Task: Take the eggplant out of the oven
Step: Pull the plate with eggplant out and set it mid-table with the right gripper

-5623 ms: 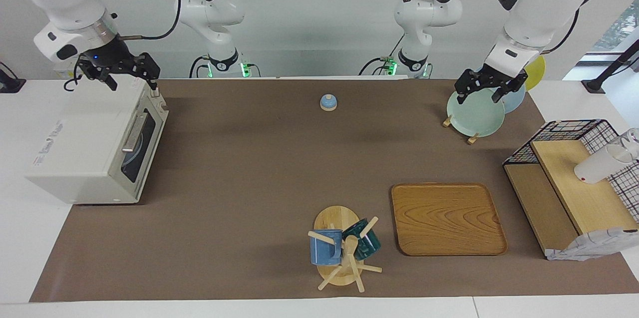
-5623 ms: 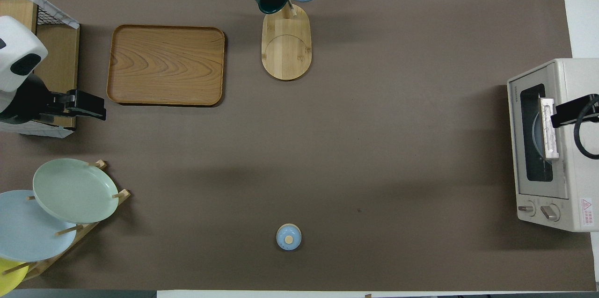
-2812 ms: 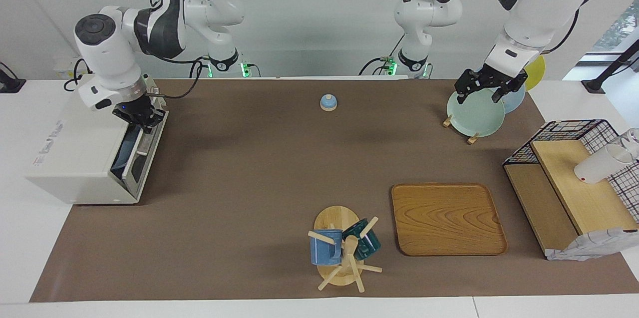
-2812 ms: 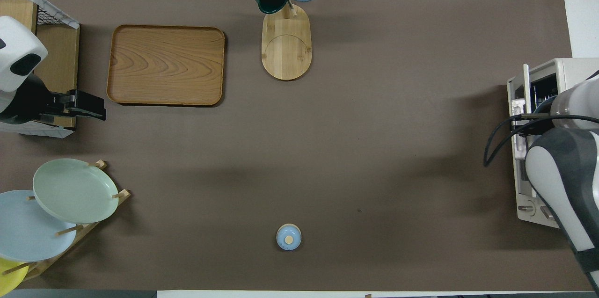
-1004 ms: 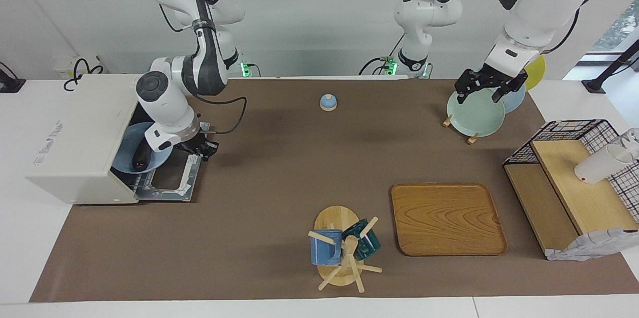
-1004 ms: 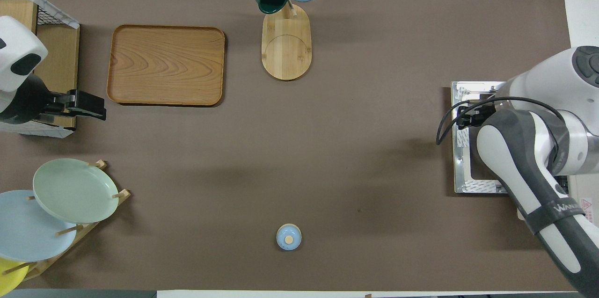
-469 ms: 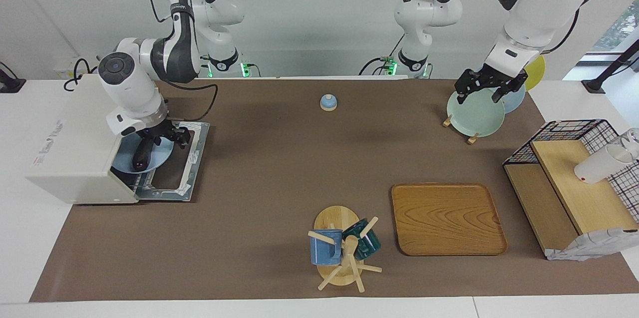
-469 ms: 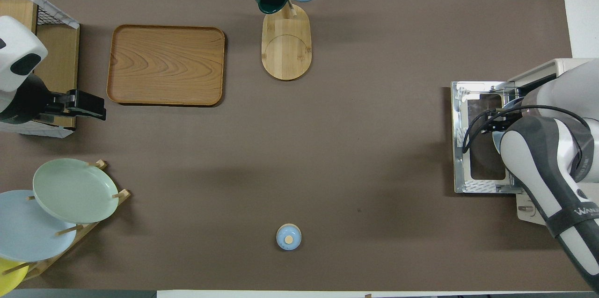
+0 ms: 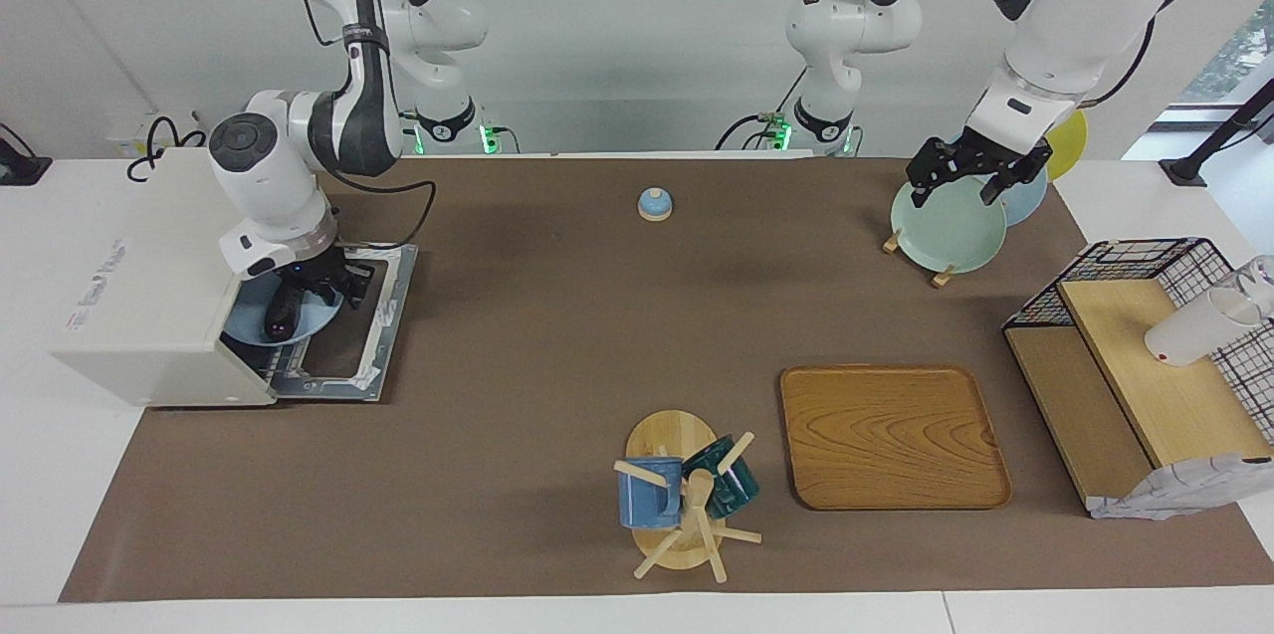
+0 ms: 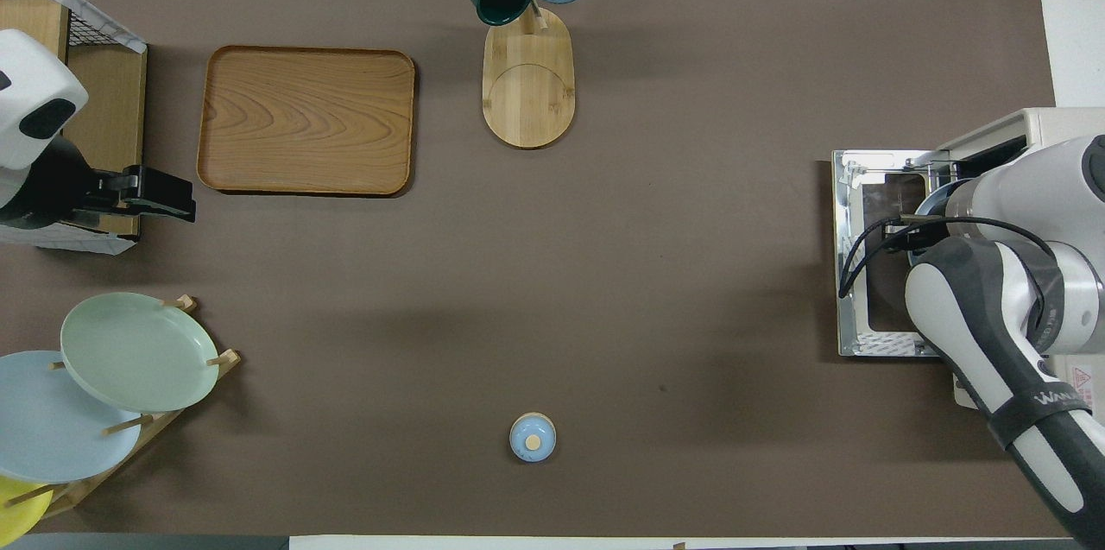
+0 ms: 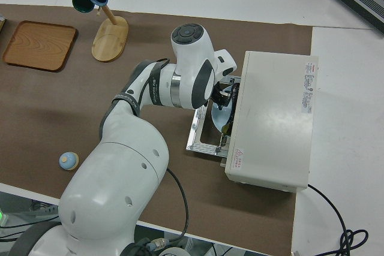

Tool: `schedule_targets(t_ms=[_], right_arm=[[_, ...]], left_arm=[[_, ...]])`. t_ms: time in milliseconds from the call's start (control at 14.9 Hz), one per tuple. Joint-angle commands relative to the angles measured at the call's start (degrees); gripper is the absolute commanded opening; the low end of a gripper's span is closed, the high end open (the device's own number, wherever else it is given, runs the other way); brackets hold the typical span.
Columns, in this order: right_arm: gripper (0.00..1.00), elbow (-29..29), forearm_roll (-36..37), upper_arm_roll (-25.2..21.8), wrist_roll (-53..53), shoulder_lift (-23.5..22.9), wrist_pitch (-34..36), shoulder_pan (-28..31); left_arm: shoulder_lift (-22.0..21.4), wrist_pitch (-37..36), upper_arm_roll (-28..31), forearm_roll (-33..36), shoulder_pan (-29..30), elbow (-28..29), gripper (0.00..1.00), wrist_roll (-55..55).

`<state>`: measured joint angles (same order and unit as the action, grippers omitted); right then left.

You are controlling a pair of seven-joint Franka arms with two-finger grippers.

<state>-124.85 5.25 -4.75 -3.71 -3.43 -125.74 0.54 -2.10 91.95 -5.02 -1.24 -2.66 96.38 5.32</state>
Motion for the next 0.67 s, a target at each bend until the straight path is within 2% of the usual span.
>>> schedule_targets(t_ms=[0,134,268,402,603], right_arm=[[0.0,-1.8,1.3,0.4,4.7,1.8,-0.5,0.0],[0.0,0.4,6.0,0.7,4.7,1.6,2.9,-2.3],[0.0,6.2,6.8,0.8,4.1,0.4,9.5,-7.2],[0.0,11.2,7.1,0.9,-2.6,-1.0,14.3,-13.8],[0.0,16.1,6.5,1.0,-13.3,-2.5,17.4,-22.5]], left_arm=[[-0.2,0.0,0.4,-0.4,-0.2,0.0,1.0,0.2],[-0.2,0.0,0.4,-0.4,-0.2,0.0,1.0,0.2],[-0.2,0.0,0.4,-0.4,-0.2,0.0,1.0,0.2],[-0.2,0.0,0.4,-0.4,-0.2,0.0,1.0,0.2],[-0.2,0.0,0.4,-0.4,-0.2,0.0,1.0,0.2]])
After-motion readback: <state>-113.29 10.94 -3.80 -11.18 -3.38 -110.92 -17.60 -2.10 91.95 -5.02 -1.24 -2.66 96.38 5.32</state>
